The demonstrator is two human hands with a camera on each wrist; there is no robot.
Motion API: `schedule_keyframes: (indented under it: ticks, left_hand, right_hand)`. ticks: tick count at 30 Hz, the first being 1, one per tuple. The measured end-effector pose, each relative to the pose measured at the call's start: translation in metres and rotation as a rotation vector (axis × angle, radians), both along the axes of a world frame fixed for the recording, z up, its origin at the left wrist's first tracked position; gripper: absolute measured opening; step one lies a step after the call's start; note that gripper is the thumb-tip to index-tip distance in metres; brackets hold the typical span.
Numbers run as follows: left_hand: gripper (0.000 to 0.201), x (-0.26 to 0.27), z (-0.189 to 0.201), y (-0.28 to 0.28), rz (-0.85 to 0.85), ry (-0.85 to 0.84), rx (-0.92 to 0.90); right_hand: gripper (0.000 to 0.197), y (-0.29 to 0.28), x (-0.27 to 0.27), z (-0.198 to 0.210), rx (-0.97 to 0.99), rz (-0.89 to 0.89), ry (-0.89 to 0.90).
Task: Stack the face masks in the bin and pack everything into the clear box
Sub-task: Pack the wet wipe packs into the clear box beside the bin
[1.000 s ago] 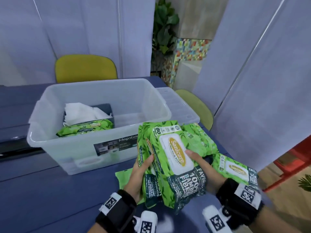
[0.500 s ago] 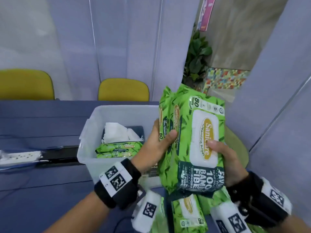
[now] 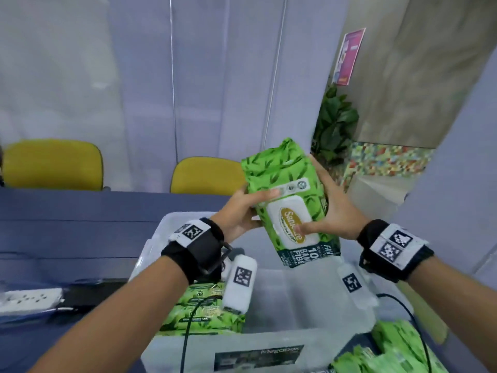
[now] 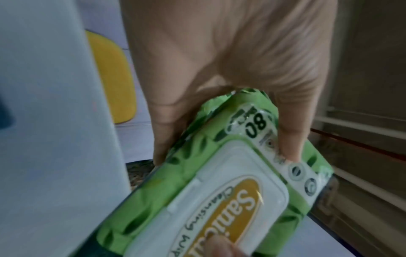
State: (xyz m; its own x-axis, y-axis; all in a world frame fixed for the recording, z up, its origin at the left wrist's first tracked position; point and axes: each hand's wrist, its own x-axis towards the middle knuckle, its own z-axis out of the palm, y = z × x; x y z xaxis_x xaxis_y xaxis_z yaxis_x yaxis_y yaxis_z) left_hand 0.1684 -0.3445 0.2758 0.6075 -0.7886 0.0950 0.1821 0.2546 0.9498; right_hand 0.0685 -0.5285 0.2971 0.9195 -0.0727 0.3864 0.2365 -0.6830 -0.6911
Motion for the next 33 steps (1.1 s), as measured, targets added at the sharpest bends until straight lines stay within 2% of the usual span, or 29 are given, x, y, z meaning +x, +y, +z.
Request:
schedule_keyframes:
  ticks: [4,8,11,13,17,18,20,22,25,28,30,33]
  left_hand:
    - [0.103,0.023,-0.046,-0.019,-0.03,0.172,-0.061]
    - [0.121,0.047,-0.092,-0.021,0.077,0.305,0.047]
    - [0.124,0.059,-0.124,-0.021,0.071,0.271,0.187]
    - [0.125,0.062,-0.14,-0.023,0.02,0.157,0.331]
    - [0.104,0.06,-0.161,-0.04,-0.047,-0.063,0.533]
    - [0.103,0.06,-0.167,-0.046,-0.04,-0.188,0.612]
    - [0.119,0.062,-0.181,-0.055,-0.047,-0.539,0.823]
    - [0.123,0.064,-0.189,-0.058,-0.028,-0.754,0.943]
    - [0.117,0.061,-0.195,-0.054,-0.084,-0.861,1.024]
    - [0.106,0.052,-0.203,-0.049,-0.182,-0.933,1.189]
    - [0.094,0.048,-0.207,-0.051,-0.239,-1.03,1.283]
    - [0.073,0.047,-0.204,-0.053,-0.256,-1.157,1.326]
  right_hand:
    - [0.132,-0.021,0.028,-0.027,-0.332,-0.061,0.113]
    - [0.129,-0.035,0.05,-0.056,-0.644,-0.102,0.265]
    - [0.131,-0.042,0.062,-0.07,-0.916,-0.079,0.36]
    - [0.132,-0.045,0.068,-0.075,-0.985,-0.05,0.445]
    - [0.131,-0.054,0.079,-0.085,-1.004,0.043,0.606]
    - [0.132,-0.056,0.082,-0.088,-1.016,0.063,0.65]
    - [0.134,-0.056,0.087,-0.092,-1.047,0.081,0.744]
    - [0.136,-0.054,0.094,-0.099,-1.053,0.097,0.823]
    - [0.136,-0.048,0.107,-0.113,-1.05,0.144,0.931]
    - [0.138,-0.044,0.116,-0.133,-1.032,0.207,1.051]
    - [0.138,-0.044,0.117,-0.15,-1.012,0.232,1.108]
    - [0.139,-0.046,0.119,-0.172,-0.961,0.244,1.157]
